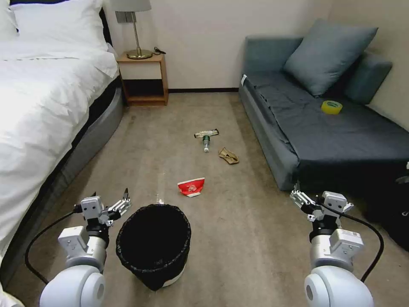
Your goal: Pick up the trash bin, then pick up the garbage on the floor and place it into the trash bin.
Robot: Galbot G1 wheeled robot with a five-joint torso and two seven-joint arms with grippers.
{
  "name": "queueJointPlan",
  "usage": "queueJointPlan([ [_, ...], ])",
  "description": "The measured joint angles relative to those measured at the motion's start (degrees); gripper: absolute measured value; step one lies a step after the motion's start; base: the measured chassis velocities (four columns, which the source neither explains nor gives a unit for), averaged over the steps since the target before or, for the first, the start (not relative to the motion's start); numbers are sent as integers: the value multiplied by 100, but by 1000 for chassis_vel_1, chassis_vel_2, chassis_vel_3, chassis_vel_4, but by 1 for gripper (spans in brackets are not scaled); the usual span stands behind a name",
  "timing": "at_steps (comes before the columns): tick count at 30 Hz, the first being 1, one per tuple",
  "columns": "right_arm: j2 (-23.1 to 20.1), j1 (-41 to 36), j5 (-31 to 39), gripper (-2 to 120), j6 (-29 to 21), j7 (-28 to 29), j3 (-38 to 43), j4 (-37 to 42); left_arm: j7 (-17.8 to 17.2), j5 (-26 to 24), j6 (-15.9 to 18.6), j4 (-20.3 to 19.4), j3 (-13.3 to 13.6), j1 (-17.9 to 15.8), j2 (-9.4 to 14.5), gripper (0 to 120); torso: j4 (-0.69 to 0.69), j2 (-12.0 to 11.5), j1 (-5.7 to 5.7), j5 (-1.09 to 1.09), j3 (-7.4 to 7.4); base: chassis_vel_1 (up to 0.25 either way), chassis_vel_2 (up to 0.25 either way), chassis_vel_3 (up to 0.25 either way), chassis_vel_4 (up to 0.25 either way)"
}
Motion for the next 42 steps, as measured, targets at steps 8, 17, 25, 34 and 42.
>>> queueJointPlan([
  [8,-42,44,39,100,-9,0,4,-30,-761,-818,819,103,124,-72,258,100,0,0,0,0,0,0,0,0,0],
  [17,-76,112,52,100,15,5,2,-126,-1000,-812,796,973,416,-46,341,100,0,-1,0,0,0,0,0,0,0],
  [25,-75,142,55,100,34,23,-3,-169,-999,-898,769,1312,553,-77,286,100,0,0,0,0,1,0,0,0,0],
  [34,-81,169,55,100,66,46,12,-216,-1025,-1077,713,1460,608,-117,239,82,1,0,0,4,0,0,0,0,0],
  [42,-81,193,52,100,122,61,19,-257,-1048,-1305,700,1553,582,-127,218,50,1,1,0,6,-1,0,0,0,0],
])
